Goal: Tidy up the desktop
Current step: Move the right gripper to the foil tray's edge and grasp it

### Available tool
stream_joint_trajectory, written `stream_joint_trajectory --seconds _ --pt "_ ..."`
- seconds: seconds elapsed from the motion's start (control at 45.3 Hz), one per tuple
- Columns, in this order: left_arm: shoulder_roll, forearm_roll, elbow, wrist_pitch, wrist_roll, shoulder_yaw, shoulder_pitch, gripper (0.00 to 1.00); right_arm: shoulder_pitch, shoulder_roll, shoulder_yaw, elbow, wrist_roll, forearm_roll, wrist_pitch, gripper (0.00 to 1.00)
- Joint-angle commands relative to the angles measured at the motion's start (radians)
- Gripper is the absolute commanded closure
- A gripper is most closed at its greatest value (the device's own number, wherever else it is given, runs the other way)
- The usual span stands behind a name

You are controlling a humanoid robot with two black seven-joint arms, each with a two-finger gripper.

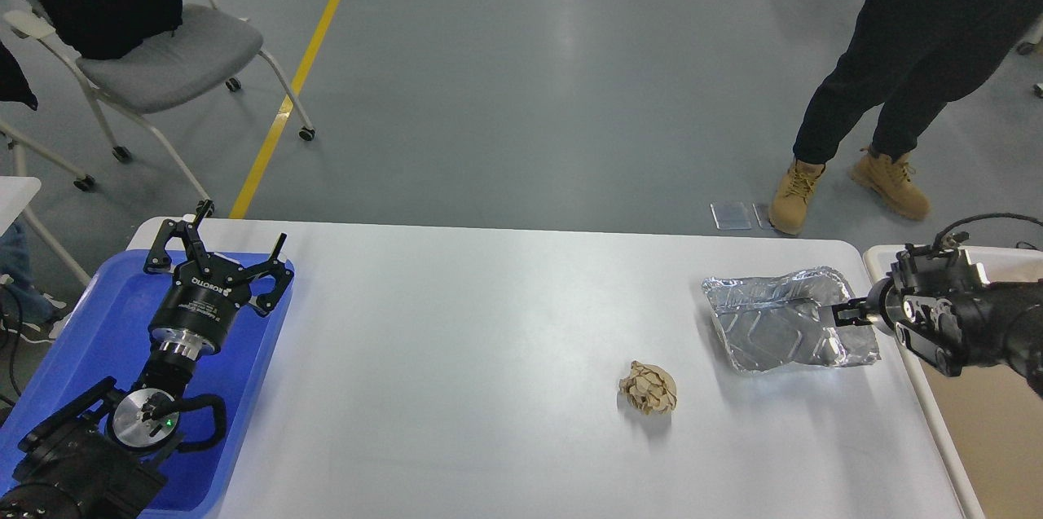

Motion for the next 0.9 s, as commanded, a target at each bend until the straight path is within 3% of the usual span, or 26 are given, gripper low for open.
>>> stream_joint_trajectory --seconds 0.0,0.353,0.441,0.529,0.64,0.816,0.882 --pt "0.000 0.000 0.000 -0.001 0.000 0.000 0.000 0.01 -0.076 0.037 0.026 -0.069 0.001 0.001 -0.045 0.00" --pt "0.000 0.000 0.000 0.001 0.000 0.000 0.000 0.01 -0.097 0.070 0.028 -0.087 0.002 0.001 -0.088 0.02" --pt "0.000 0.000 0.000 0.001 0.000 0.000 0.000 0.01 -0.102 0.072 0.028 -0.087 0.002 -0.002 -0.090 0.14" --pt "0.000 0.000 0.000 0.001 0.000 0.000 0.000 0.01 -0.104 0.072 0.026 -0.087 0.004 -0.008 -0.090 0.16" --pt "0.000 0.000 0.000 0.001 0.000 0.000 0.000 0.01 -0.104 0.072 0.026 -0.087 0.007 -0.009 -0.091 0.33" --pt "0.000 0.000 0.002 0.001 0.000 0.000 0.000 0.01 -0.104 0.072 0.026 -0.087 0.008 -0.011 -0.092 0.36" --pt "0.000 0.000 0.002 0.001 0.000 0.000 0.000 0.01 -0.104 0.072 0.026 -0.087 0.008 -0.012 -0.093 0.44"
